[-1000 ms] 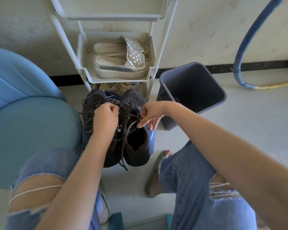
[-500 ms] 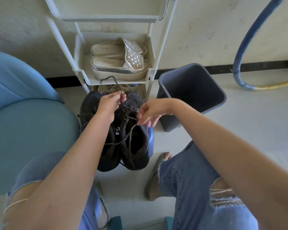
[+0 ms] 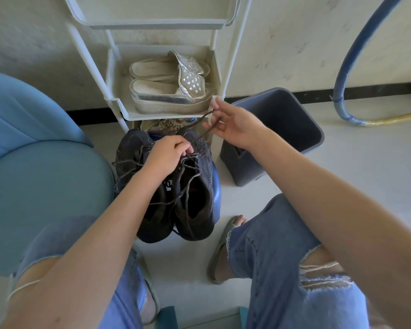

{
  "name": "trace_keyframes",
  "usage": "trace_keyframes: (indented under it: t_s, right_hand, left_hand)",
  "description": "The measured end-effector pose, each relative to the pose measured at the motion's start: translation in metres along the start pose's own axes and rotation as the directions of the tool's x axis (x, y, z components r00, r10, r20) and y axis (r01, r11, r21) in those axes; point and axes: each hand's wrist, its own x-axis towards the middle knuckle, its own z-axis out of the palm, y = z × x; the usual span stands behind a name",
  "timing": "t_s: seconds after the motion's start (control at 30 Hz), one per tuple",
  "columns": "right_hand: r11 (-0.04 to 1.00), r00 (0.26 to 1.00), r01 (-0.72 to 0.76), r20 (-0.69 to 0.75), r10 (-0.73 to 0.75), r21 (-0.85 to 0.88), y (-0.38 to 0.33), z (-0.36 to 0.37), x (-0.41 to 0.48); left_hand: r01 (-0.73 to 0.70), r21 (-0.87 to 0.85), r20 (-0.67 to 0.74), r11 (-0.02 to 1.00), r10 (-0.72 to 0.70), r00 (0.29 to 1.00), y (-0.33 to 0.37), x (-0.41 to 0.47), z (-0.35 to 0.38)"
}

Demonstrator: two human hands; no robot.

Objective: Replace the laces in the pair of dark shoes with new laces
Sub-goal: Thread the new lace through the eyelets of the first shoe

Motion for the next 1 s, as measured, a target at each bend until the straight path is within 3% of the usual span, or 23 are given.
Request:
trace_keyframes:
  t_s: [0.13, 0.27, 0.43, 0.5, 0.57, 0.6, 0.67, 0.77, 0.8, 0.9, 1.0]
  right_hand:
    - [0.979, 0.986, 0.136, -0.119, -0.119, 0.149, -0.006, -0.004, -0.001]
    - [0.980, 0.980, 0.163, -0.134, -0.147, 0.113, -0.009, -0.006, -0.005]
    - [0.968, 0.975, 0.152, -0.191, -0.114, 0.198, -0.015, -0.014, -0.006]
    - [0.980, 0.969, 0.158, -0.210, -0.131, 0.118, -0.018, -0.019, -0.006]
    - [0.978, 0.974, 0.162, -0.139, -0.180, -0.130, -0.017, -0.020, -0.007]
    - [0.933, 0.977, 0.164, -0.076, -0.198, -0.320, -0.015, -0.020, -0.008]
    - [0.713, 0.979, 0.186, 0.066, -0.194, -0.676, -0.008, -0.017, -0.010]
    - [0.359, 0.970, 0.232, 0.244, -0.013, -0.904, 0.007, -0.007, -0.012]
    - [0.270, 0.962, 0.234, 0.262, 0.072, -0.934, 0.012, -0.005, -0.013]
    - [0.130, 0.954, 0.209, 0.231, 0.190, -0.969, 0.023, 0.001, -0.012]
    - [0.120, 0.966, 0.229, 0.241, 0.093, -0.966, 0.021, 0.004, -0.010]
  left_hand:
    - [0.083, 0.094, 0.006, 0.992, -0.084, 0.996, -0.007, -0.001, -0.005]
    - [0.122, 0.160, -0.026, 0.980, -0.119, 0.993, -0.006, -0.004, -0.004]
    - [0.327, 0.378, -0.006, 0.866, -0.351, 0.936, -0.016, 0.002, -0.005]
    - [0.334, 0.412, -0.077, 0.848, -0.333, 0.940, -0.019, 0.002, -0.003]
    - [0.260, 0.324, -0.197, 0.910, -0.204, 0.959, -0.017, 0.000, -0.001]
    - [0.190, 0.220, -0.265, 0.957, -0.129, 0.956, -0.014, -0.002, -0.001]
    - [0.029, -0.043, -0.303, 0.999, -0.041, 0.952, -0.001, -0.001, 0.000]
    - [0.042, -0.501, -0.070, 0.864, -0.088, 0.994, 0.019, 0.002, 0.002]
    - [0.070, -0.569, -0.019, 0.820, -0.098, 0.995, 0.020, 0.003, 0.003]
    - [0.004, -0.613, -0.049, 0.790, -0.043, 0.998, 0.016, 0.001, 0.006]
    - [-0.099, -0.540, -0.187, 0.836, -0.004, 0.982, 0.013, 0.004, 0.009]
